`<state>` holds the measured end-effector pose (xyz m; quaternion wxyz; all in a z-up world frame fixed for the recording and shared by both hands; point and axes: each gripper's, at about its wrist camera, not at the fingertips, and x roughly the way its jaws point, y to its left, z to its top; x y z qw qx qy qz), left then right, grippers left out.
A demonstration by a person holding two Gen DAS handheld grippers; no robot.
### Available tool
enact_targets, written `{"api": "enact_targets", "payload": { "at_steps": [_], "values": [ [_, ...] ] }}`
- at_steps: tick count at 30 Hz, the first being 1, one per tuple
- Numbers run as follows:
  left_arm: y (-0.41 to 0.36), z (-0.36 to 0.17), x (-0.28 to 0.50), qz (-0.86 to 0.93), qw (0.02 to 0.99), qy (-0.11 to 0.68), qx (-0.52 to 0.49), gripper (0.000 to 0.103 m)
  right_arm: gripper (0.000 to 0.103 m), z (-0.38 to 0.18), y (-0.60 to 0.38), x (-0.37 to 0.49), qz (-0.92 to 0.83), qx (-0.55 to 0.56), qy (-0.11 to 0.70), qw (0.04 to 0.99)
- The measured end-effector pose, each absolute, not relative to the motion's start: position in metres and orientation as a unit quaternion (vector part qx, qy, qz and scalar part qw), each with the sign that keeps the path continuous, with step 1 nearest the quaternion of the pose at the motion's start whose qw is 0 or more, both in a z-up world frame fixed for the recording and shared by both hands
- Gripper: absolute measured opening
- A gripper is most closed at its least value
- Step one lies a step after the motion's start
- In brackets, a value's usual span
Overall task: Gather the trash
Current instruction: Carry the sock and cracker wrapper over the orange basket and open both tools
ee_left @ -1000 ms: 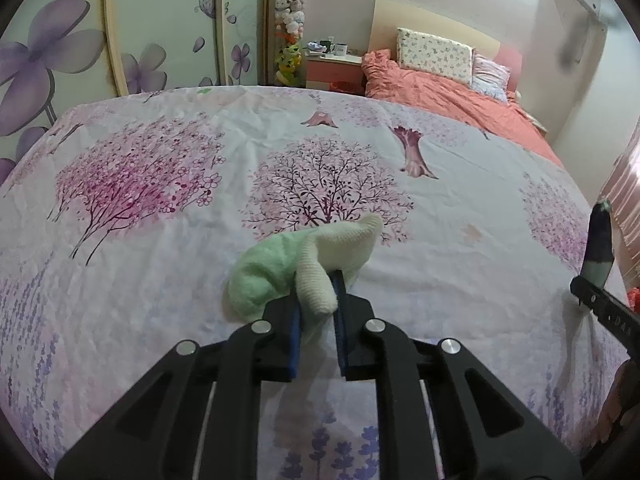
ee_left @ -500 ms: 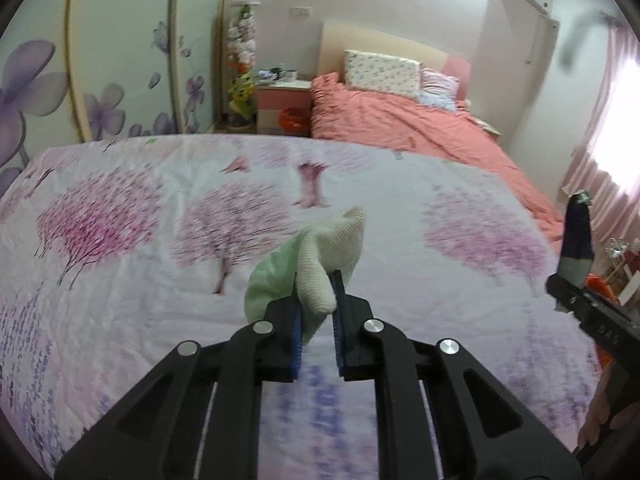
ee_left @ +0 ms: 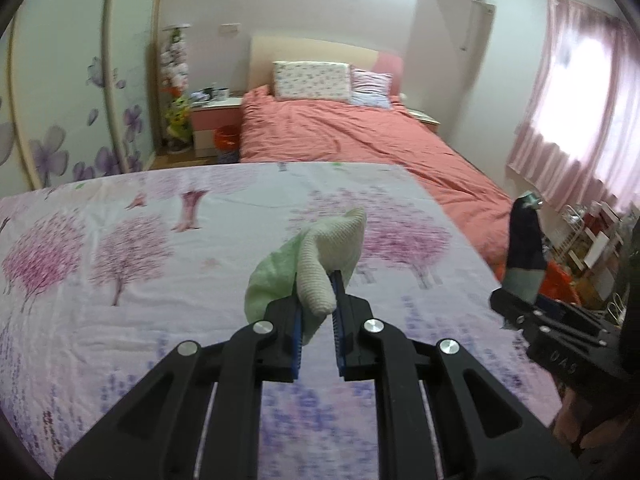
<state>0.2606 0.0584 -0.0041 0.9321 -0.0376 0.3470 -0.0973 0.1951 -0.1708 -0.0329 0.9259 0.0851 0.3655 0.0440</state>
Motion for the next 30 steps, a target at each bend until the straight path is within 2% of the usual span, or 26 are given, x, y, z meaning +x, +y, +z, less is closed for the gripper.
{"api": "enact_targets", "payload": {
  "at_steps": [17,30],
  "values": [
    [-0.095,0.002,0.243,-0.235,0.91,0.343,0.001,0.013,0.045,-0.04,-0.296,0.155,-0.052,0.151,0.339,0.927],
    [-0.234,-0.029,0.246,-0.327,0.868,0.373,0.025,0.014,0.045,-0.058,-0.377,0.146,-0.122,0.177,0.351,0.911]
  ]
}}
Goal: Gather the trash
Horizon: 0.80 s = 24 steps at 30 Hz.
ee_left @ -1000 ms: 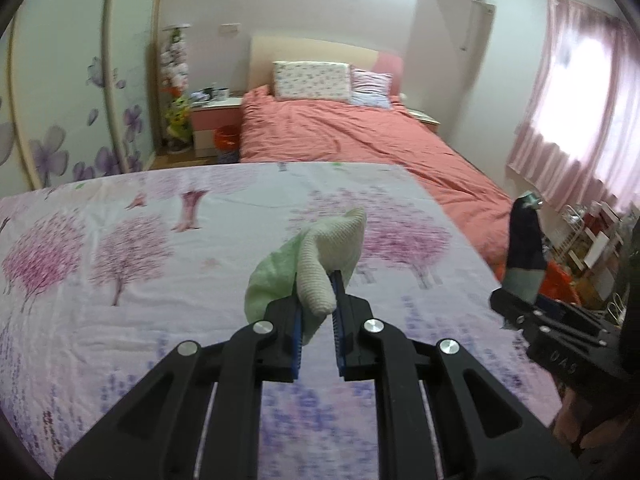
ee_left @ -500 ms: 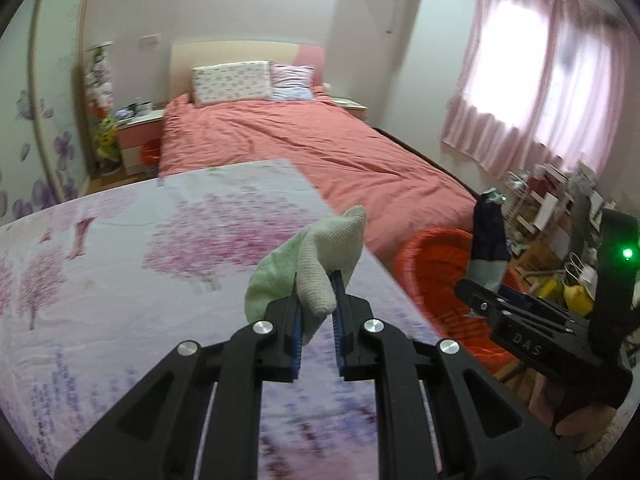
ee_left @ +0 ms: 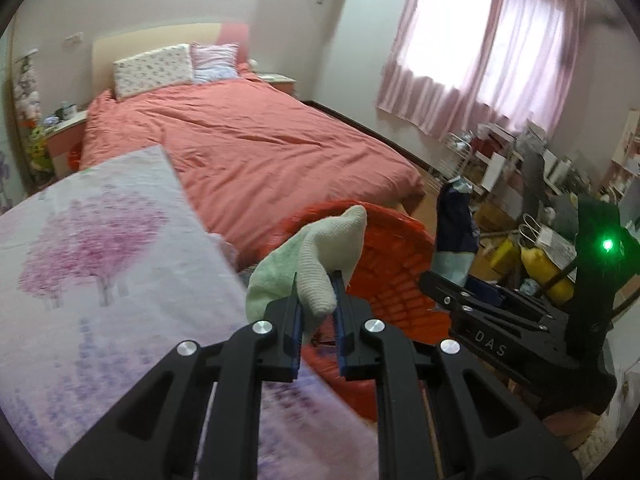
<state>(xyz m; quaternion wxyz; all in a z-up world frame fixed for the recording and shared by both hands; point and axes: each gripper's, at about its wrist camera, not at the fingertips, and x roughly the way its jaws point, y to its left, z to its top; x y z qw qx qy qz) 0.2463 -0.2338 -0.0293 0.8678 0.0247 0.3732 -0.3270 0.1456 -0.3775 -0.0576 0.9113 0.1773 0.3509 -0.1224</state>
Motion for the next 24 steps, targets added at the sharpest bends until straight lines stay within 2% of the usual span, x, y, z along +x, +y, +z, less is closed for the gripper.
{"api": "enact_targets", "payload": {
  "at_steps": [6,7,9,10,14,19,24],
  "values": [
    [-0.274,-0.048,0.264,-0.326,0.858,0.396,0.032,0.017,0.046,-0.063,-0.396,0.154,-0.118,0.193,0.354,0.907],
    [-0.277,-0.051,0.267,-0.324,0.857,0.4,0.032,0.02,0.048,-0.064,-0.397,0.153,-0.117,0.194,0.355,0.907],
    [-0.28,-0.056,0.271,-0.321,0.855,0.406,0.034,0.029,0.063,-0.066,-0.399,0.154,-0.119,0.191,0.355,0.907],
    [-0.282,-0.058,0.273,-0.317,0.856,0.408,0.035,0.033,0.064,-0.067,-0.403,0.153,-0.12,0.188,0.354,0.908],
    [-0.281,-0.064,0.276,-0.304,0.859,0.41,0.042,0.035,0.066,-0.071,-0.404,0.148,-0.121,0.191,0.356,0.907],
    [-0.253,-0.057,0.271,-0.28,0.873,0.397,0.048,0.045,0.076,-0.063,-0.405,0.134,-0.137,0.194,0.338,0.911],
    [-0.211,-0.038,0.25,-0.25,0.896,0.363,0.053,0.06,0.092,-0.041,-0.392,0.11,-0.15,0.176,0.292,0.928]
  ]
}}
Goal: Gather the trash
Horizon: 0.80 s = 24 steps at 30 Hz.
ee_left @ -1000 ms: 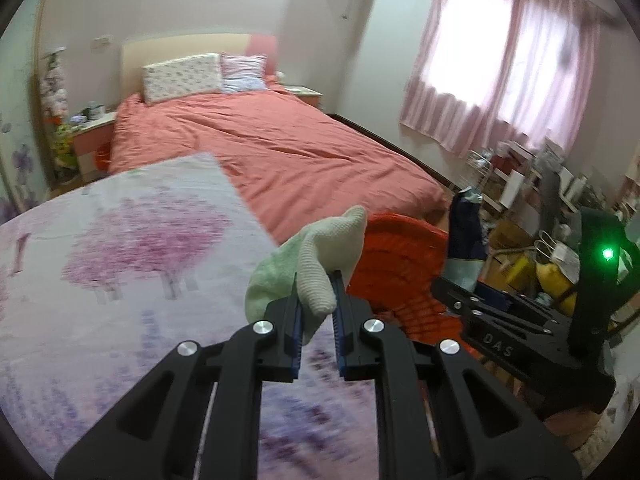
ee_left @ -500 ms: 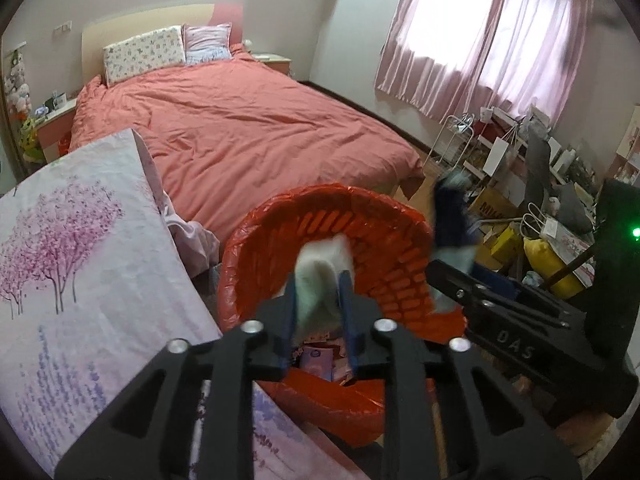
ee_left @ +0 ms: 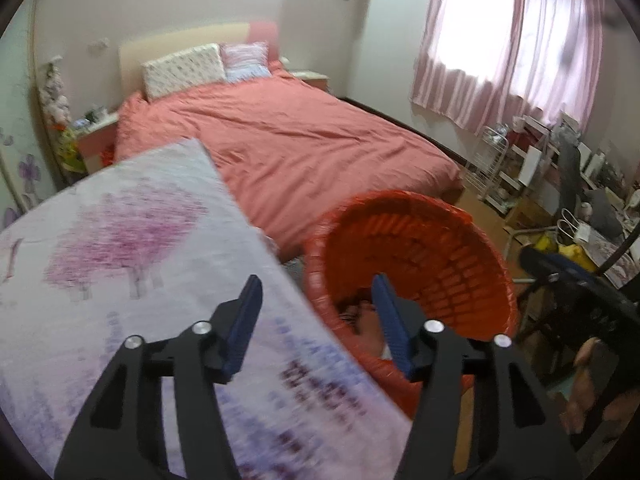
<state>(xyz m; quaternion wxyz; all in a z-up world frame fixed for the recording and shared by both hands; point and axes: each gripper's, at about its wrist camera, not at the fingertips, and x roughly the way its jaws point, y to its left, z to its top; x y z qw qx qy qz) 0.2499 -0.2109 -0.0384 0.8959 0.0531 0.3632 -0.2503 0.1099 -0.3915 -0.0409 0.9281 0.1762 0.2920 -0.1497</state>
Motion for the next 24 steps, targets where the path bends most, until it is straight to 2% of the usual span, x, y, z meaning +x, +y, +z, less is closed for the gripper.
{"api": "enact_targets", "payload": {
  "at_steps": [3,5,8,11,24],
  "values": [
    [-0.18,-0.025,0.229,-0.232,0.912,0.336,0.047,0.073,0.101,-0.028,-0.372,0.092,-0.161,0.165,0.265,0.936],
    [-0.158,-0.016,0.214,-0.217,0.923,0.316,0.042,0.084,0.101,-0.019,-0.354,0.078,-0.175,0.144,0.244,0.943],
    [-0.123,-0.008,0.19,-0.189,0.938,0.29,0.029,0.094,0.101,-0.01,-0.326,0.061,-0.199,0.099,0.217,0.95],
    [-0.094,-0.003,0.169,-0.161,0.947,0.276,0.017,0.099,0.101,-0.007,-0.303,0.046,-0.211,0.078,0.206,0.952],
    [-0.024,-0.011,0.078,-0.046,0.97,0.237,0.016,0.099,0.101,-0.019,-0.257,0.001,-0.212,0.076,0.195,0.955]
  ]
}}
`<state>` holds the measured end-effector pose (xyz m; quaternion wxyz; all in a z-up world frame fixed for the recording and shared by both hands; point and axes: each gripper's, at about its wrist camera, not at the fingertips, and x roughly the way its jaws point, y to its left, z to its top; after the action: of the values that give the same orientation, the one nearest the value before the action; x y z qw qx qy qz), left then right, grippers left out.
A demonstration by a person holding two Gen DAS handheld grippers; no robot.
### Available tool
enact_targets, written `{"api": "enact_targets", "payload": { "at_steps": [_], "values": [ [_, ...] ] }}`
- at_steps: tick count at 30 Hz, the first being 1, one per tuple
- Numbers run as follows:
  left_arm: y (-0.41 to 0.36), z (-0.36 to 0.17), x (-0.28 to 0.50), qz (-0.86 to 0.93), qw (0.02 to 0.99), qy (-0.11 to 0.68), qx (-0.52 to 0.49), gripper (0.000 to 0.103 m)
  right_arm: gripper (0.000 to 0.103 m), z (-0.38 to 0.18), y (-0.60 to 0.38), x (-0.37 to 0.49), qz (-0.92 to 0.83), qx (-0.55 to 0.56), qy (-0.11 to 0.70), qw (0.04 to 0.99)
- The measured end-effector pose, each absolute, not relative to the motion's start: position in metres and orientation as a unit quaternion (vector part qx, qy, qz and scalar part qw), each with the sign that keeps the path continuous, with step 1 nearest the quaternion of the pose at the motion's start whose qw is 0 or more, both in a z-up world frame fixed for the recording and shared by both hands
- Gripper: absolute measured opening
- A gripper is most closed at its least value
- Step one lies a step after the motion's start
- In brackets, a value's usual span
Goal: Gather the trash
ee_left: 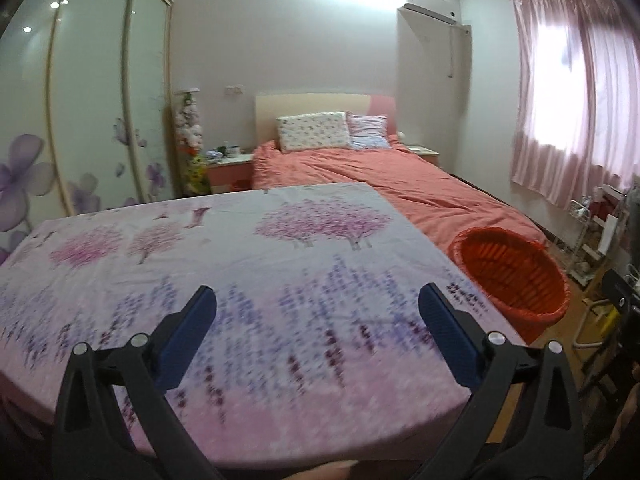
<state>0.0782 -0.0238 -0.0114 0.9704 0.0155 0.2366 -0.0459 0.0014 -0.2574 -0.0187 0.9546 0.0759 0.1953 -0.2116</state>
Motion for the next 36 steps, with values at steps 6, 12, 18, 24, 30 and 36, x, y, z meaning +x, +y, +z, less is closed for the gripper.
{"api": "enact_targets", "payload": {
  "at_steps": [6,12,18,24,30,36],
  "values": [
    [-0.018,-0.013,0.049,-0.03,0.975,0.217,0.018,0.099,0.101,-0.021,-0.239,-0.009,-0.224,0.033,0.191,0.955],
    [-0.015,-0.017,0.044,-0.032,0.971,0.235,0.007,0.099,0.101,-0.023,-0.236,-0.013,-0.241,0.041,0.203,0.948],
    [-0.014,-0.022,0.047,-0.035,0.966,0.257,-0.005,0.099,0.101,-0.029,-0.236,-0.011,-0.247,0.052,0.23,0.94],
    [-0.011,-0.027,0.048,-0.032,0.961,0.275,-0.012,0.099,0.101,-0.035,-0.229,-0.013,-0.251,0.053,0.242,0.936],
    [-0.011,-0.028,0.047,-0.031,0.959,0.28,-0.014,0.099,0.101,-0.034,-0.227,-0.014,-0.246,0.054,0.245,0.936],
    [-0.012,-0.027,0.045,-0.031,0.959,0.28,-0.013,0.099,0.101,-0.034,-0.226,-0.013,-0.24,0.061,0.254,0.935]
  ]
}}
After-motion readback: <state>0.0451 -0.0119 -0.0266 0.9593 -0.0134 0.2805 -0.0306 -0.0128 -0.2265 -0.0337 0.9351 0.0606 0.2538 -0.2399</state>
